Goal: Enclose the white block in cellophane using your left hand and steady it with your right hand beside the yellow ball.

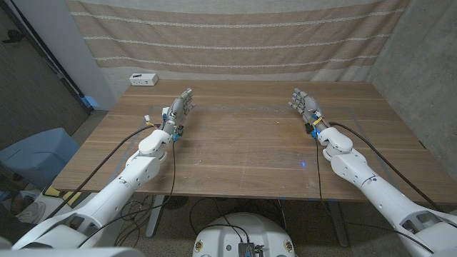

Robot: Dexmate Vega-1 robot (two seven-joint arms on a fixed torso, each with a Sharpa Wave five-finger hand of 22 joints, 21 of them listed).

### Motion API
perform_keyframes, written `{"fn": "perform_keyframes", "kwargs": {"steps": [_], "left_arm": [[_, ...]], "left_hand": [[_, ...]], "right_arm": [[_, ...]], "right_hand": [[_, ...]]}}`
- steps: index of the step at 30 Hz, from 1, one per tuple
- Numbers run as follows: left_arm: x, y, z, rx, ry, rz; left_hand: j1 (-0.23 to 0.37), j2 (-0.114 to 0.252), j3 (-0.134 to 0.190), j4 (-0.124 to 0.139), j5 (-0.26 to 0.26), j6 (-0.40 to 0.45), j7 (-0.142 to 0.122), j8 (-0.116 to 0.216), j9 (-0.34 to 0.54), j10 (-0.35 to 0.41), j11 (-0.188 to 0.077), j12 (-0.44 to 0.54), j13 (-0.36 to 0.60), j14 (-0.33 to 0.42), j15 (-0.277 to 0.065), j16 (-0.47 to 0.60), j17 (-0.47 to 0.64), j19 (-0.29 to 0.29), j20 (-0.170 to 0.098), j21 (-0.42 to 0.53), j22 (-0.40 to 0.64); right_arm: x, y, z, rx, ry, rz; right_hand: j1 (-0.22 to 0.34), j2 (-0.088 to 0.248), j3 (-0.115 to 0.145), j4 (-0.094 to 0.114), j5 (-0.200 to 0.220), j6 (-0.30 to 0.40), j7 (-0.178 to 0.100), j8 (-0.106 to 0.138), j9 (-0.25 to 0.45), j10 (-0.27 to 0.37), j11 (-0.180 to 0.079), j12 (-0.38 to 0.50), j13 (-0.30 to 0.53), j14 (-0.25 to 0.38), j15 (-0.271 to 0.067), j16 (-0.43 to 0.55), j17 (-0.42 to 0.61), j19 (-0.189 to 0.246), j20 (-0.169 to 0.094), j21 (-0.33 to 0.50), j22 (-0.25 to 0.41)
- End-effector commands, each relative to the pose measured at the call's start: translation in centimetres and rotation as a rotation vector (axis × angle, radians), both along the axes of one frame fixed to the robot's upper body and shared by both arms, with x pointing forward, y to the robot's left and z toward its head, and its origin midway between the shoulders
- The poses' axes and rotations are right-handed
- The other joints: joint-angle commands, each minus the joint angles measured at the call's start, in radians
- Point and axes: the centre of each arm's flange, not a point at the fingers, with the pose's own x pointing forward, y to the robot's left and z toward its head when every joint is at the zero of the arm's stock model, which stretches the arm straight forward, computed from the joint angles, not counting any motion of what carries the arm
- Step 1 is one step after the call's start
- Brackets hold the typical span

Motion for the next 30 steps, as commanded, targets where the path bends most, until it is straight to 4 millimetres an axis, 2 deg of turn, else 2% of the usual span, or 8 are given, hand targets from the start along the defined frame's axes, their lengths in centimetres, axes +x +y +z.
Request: {"fn": "perform_keyframes", "kwargs": {"steps": [1,3,8,11,14,26,30], "left_arm": [[-1.0,0.6,1.0,0.089,-0.016,0.228],[-1.7,0.9,1.3,0.137,-0.022,0.343],[-3.4,1.4,2.1,0.231,-0.048,0.586],[-4.7,1.7,2.5,0.279,-0.064,0.779],[-5.5,1.9,2.6,0.300,-0.063,0.886],[-7.2,3.1,3.4,0.395,-0.027,1.122],[-7.6,4.0,4.1,0.473,0.037,1.187]], "left_hand": [[0.015,-0.024,-0.008,-0.006,0.003,-0.082,-0.050,-0.046,0.005,-0.028,0.002,-0.017,0.000,-0.011,0.011,0.004,0.003,-0.019,-0.004,-0.018,0.004],[0.015,-0.032,-0.015,-0.007,0.000,-0.115,-0.084,-0.057,0.002,-0.037,-0.008,-0.022,-0.001,-0.008,0.006,0.005,0.004,-0.015,0.006,-0.020,0.004],[0.015,-0.040,-0.021,-0.009,-0.004,-0.105,-0.093,-0.050,-0.001,-0.018,-0.015,-0.015,-0.002,0.021,0.000,0.015,0.004,-0.008,0.028,-0.020,0.004],[0.019,-0.040,-0.022,-0.011,-0.004,-0.087,-0.094,-0.043,-0.003,0.002,-0.021,-0.009,-0.002,0.045,0.006,0.021,0.004,-0.004,0.032,-0.021,0.004],[0.022,-0.042,-0.024,-0.012,-0.005,-0.073,-0.102,-0.039,-0.004,0.013,-0.025,-0.006,-0.002,0.070,0.011,0.026,0.004,0.006,0.050,-0.019,0.005],[0.021,-0.053,-0.033,-0.013,-0.008,-0.055,-0.111,-0.036,-0.005,0.029,-0.038,-0.003,-0.003,0.106,0.005,0.031,0.006,0.026,0.062,-0.015,0.006],[0.020,-0.074,-0.042,-0.018,-0.011,-0.047,-0.119,-0.037,-0.006,0.037,-0.048,-0.003,-0.002,0.130,-0.005,0.034,0.008,0.054,0.077,-0.007,0.006]], "right_arm": [[0.6,0.2,0.3,-0.013,0.010,0.007],[0.7,0.1,0.2,-0.014,0.011,0.009],[0.7,0.1,0.2,-0.012,0.017,0.011],[0.8,0.1,0.1,-0.012,0.022,0.014],[0.9,0.1,0.0,-0.015,0.023,0.017],[1.3,0.5,0.1,-0.023,0.026,0.028],[1.2,0.6,0.1,-0.023,0.027,0.029]], "right_hand": [[0.000,0.005,0.013,-0.001,0.006,0.007,-0.012,-0.005,0.000,-0.013,-0.003,-0.016,0.000,0.009,0.005,0.001,-0.005,0.004,0.005,0.009,0.003],[-0.001,0.005,0.014,-0.001,0.006,-0.001,-0.017,-0.009,0.000,-0.030,-0.007,-0.026,-0.001,0.000,0.010,-0.003,-0.006,-0.002,0.012,0.006,0.003],[-0.002,0.005,0.016,0.000,0.006,-0.004,-0.018,-0.011,0.000,-0.040,-0.008,-0.033,-0.002,-0.001,0.020,-0.004,-0.007,-0.005,0.018,0.006,0.003],[-0.002,0.005,0.016,0.000,0.006,-0.004,-0.017,-0.011,0.000,-0.041,-0.007,-0.034,-0.002,0.002,0.024,-0.003,-0.007,-0.004,0.020,0.006,0.003],[-0.002,0.004,0.017,0.000,0.005,-0.003,-0.017,-0.011,0.000,-0.040,-0.007,-0.035,-0.002,0.002,0.024,-0.003,-0.007,-0.004,0.021,0.006,0.003],[-0.003,0.004,0.018,0.000,0.005,0.002,-0.015,-0.010,0.000,-0.037,-0.004,-0.036,-0.002,0.004,0.027,-0.003,-0.008,-0.005,0.026,0.007,0.003],[-0.004,0.004,0.019,0.000,0.005,0.004,-0.013,-0.010,0.000,-0.036,-0.004,-0.037,-0.003,0.003,0.026,-0.003,-0.008,-0.005,0.026,0.007,0.003]]}}
